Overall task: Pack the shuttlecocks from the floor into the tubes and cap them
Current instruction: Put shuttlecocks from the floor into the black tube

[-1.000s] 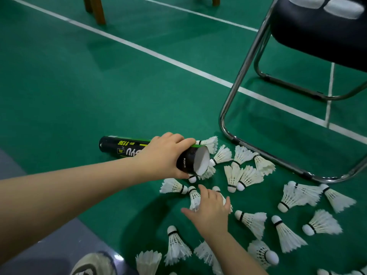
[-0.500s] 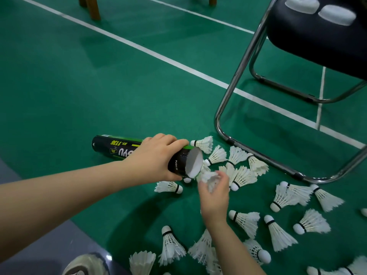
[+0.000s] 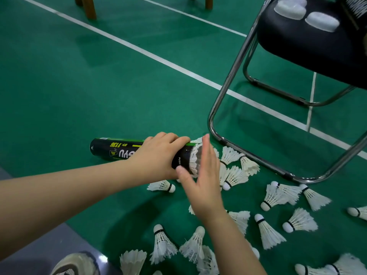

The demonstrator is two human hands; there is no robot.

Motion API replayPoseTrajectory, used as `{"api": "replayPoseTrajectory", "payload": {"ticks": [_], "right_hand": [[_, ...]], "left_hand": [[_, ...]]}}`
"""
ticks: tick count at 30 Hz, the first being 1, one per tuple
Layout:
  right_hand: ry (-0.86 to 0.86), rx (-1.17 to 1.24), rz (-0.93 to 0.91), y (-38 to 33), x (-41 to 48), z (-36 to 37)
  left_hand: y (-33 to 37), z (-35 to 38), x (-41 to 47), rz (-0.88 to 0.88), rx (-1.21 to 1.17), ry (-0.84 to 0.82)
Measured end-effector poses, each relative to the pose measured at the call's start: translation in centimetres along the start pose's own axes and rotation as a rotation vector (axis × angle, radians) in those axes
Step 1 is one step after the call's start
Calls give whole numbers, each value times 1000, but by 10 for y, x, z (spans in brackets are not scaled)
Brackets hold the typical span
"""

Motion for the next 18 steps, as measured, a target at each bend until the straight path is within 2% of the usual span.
{"api": "replayPoseTrajectory", "payload": {"ticks": [5, 10, 12, 16, 18], "right_hand": [[359, -62, -32, 6, -23, -25], [370, -148, -215, -2, -30, -23], [228, -112, -159, 2, -22, -8], [-292, -57, 86, 8, -1, 29], [-484, -104, 112, 6, 3, 40]], "left_hand": [[0, -2, 3, -15, -17, 20], [2, -3, 3, -7, -16, 39], [3, -2, 3, -4, 0, 38], [3, 7, -6, 26, 69, 20], [3, 6, -14, 69, 101, 66]]}}
Point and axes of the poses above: each hand's wrist, its own x-axis towards the middle knuckle, its own z-axis out of the palm, y = z × x, the point moved 10 cm from there along x, towards the middle knuckle, and after that the axes turned 2 degrees about -y, right-handed, at the moved point
